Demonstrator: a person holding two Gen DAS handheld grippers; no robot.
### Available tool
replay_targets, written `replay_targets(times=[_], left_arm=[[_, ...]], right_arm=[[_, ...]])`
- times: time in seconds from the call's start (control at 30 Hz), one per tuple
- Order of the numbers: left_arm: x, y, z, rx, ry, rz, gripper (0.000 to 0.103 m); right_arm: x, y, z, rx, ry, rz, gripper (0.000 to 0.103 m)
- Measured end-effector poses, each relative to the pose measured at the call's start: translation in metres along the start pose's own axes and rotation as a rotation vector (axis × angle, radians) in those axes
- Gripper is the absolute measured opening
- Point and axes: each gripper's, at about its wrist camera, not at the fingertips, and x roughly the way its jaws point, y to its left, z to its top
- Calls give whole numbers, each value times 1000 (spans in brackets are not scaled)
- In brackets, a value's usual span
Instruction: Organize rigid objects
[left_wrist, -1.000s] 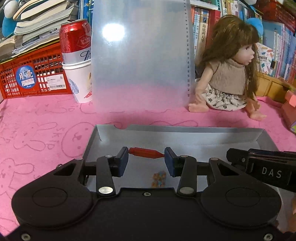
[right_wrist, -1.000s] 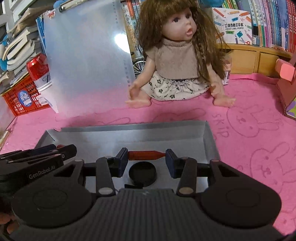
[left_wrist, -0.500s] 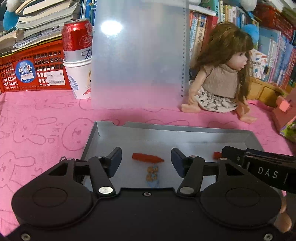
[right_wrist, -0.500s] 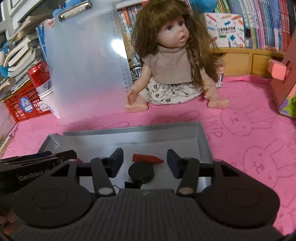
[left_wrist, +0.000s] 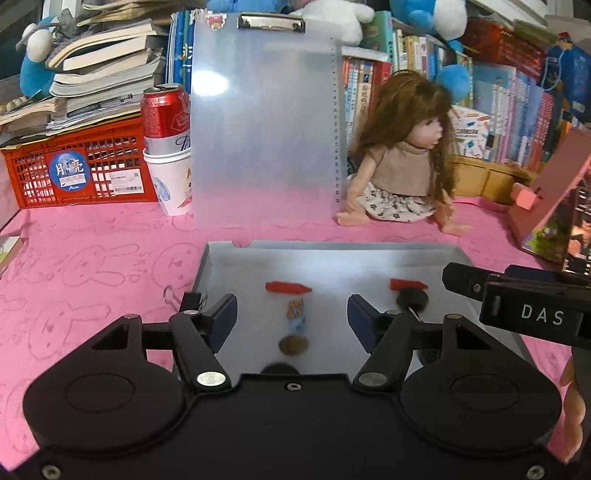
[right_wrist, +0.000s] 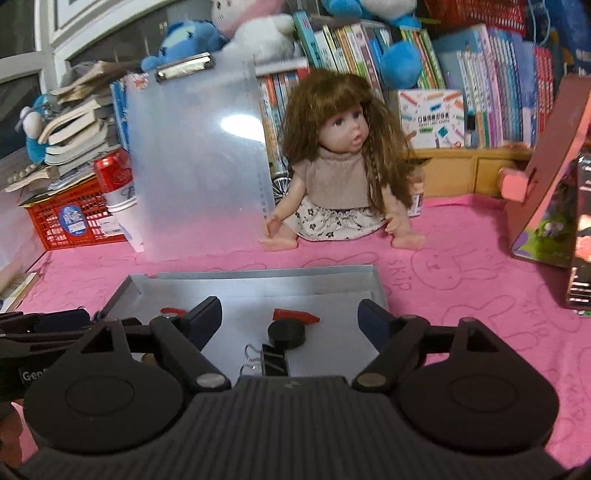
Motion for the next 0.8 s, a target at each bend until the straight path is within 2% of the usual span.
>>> replay_targets(times=[0.3,0.43,0.63,0.8], left_arm=[[-49,2,-35,2,-49,-16,67],[-65,1,-57,6,-76,-7,68],[-79,0,-91,8,-68,-9,69],[-85,2,-112,2,-53,-1,69]], right_arm=[[-51,8,-33,-27,-80,-5,93],[-73,12,-56,-57,-121,-17,98],[-92,14,-86,-70,-125,-7,102],[-93,18,-108,-121,-94,-27,103]])
